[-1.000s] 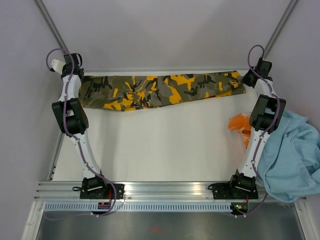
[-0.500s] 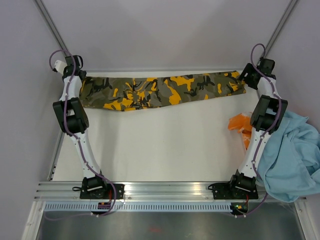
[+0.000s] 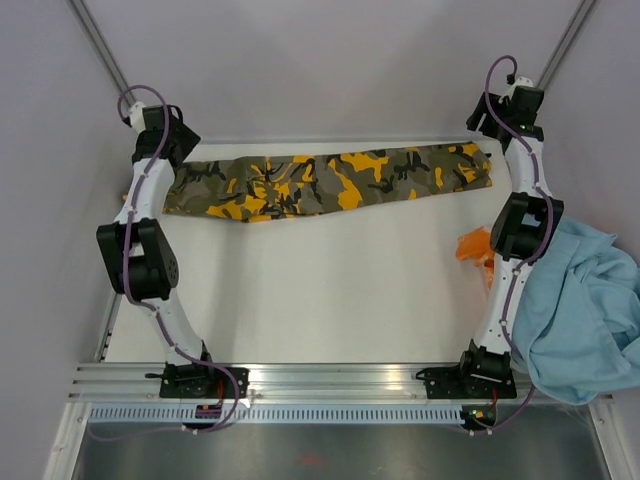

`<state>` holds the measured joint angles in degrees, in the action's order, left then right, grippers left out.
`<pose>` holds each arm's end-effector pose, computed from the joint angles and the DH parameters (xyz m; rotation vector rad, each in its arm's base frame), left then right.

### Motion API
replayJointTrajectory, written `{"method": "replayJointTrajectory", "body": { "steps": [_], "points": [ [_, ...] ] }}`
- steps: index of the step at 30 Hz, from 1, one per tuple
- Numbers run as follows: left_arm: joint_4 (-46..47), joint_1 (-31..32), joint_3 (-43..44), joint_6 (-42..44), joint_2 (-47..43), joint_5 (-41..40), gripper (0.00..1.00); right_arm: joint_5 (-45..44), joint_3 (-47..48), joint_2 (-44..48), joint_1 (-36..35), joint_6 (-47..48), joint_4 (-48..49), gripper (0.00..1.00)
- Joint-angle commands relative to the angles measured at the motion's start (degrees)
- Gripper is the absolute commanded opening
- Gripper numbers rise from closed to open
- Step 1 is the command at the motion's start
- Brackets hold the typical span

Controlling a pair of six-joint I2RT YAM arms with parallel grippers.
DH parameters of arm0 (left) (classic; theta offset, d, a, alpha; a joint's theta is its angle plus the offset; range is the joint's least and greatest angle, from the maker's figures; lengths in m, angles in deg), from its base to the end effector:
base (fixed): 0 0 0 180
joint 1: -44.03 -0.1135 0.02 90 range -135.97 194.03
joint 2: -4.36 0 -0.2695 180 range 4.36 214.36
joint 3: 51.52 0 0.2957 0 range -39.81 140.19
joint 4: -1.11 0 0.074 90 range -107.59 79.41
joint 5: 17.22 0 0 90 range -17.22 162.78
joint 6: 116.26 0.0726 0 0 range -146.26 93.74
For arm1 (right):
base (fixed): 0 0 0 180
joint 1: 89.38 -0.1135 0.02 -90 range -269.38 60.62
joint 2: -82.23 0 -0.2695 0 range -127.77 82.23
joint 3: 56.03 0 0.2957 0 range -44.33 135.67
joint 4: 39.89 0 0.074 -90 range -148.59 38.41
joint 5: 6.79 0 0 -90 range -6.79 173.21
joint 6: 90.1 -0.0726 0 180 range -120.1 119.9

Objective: Fold and stack the trousers
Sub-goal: Fold the trousers

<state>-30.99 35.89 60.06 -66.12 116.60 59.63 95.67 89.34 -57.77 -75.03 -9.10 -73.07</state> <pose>0.5316 0.0927 0.2812 -0.9853 1.8848 -0.0812 0.6326 -0.1457 0.2468 0.2817 2.0283 0.1653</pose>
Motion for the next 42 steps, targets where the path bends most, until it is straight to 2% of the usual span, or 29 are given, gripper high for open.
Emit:
{"method": "replayJointTrajectory", "body": {
  "steps": [1, 3, 9, 14, 17, 24, 32, 35, 38, 39, 40, 41, 42],
  "points": [
    [3.97, 3.91, -4.42, 7.24, -6.95, 5.58, 0.73, -3.5, 4.14, -6.06, 0.15, 1.35, 1.69, 0.78],
    [3.18, 6.19, -5.56, 10.05, -8.01, 9.71, 0.74, -5.43, 4.41, -8.17, 0.06, 1.96, 2.66, 0.77],
    [4.23, 11.56, -11.53, 10.5, -8.1, 19.2, 0.73, -9.03, 7.22, -12.3, -1.6, 7.13, 2.76, 0.77],
    [5.9, 15.34, -14.18, 10.5, -7.22, 20.0, 0.73, -11.06, 7.84, -13.89, -2.31, 8.47, 3.37, 0.77],
    [6.87, 15.53, -14.1, 9.71, -5.73, 21.05, 0.73, -12.11, 7.84, -14.51, -2.4, 8.47, 4.24, 0.77],
    [7.04, 15.96, -12.43, 9.45, -3.35, 22.2, 0.73, -12.12, 7.75, -15.38, -2.48, 7.15, 7.94, 0.69],
    [5.55, 16.05, -11.9, 10.15, -2.74, 21.15, 0.72, -12.03, 9.68, -18.2, -2.66, 7.67, 6.27, 0.66],
    [5.2, 16.05, -11.63, 10.15, -2.38, 21.14, 0.72, -12.12, 9.42, -18.29, -2.66, 8.29, 5.83, 0.55],
    [5.2, 16.05, -11.63, 9.97, -2.12, 21.41, 0.72, -13.86, 8.72, -17.59, -2.66, 7.77, 6.61, 0.32],
    [5.11, 16.05, -11.63, 9.89, -2.12, 21.5, 0.72, -14.57, 7.93, -17.06, -2.57, 7.24, 7.4, 0.16],
    [5.11, 15.96, -11.63, 9.71, -2.12, 21.58, 0.72, -15.71, 5.58, -15.23, -2.57, 6.37, 8.54, 0.08],
    [5.11, 16.05, -11.63, 9.54, -2.03, 21.76, 0.72, -15.63, 4.16, -14.17, -2.57, 4.1, 11.08, 0.01],
    [4.94, 16.05, -11.72, 9.45, -2.12, 21.93, 0.72, -15.29, 2.49, -11.63, -2.48, 2.94, 12.41, 0.0]
  ]
}}
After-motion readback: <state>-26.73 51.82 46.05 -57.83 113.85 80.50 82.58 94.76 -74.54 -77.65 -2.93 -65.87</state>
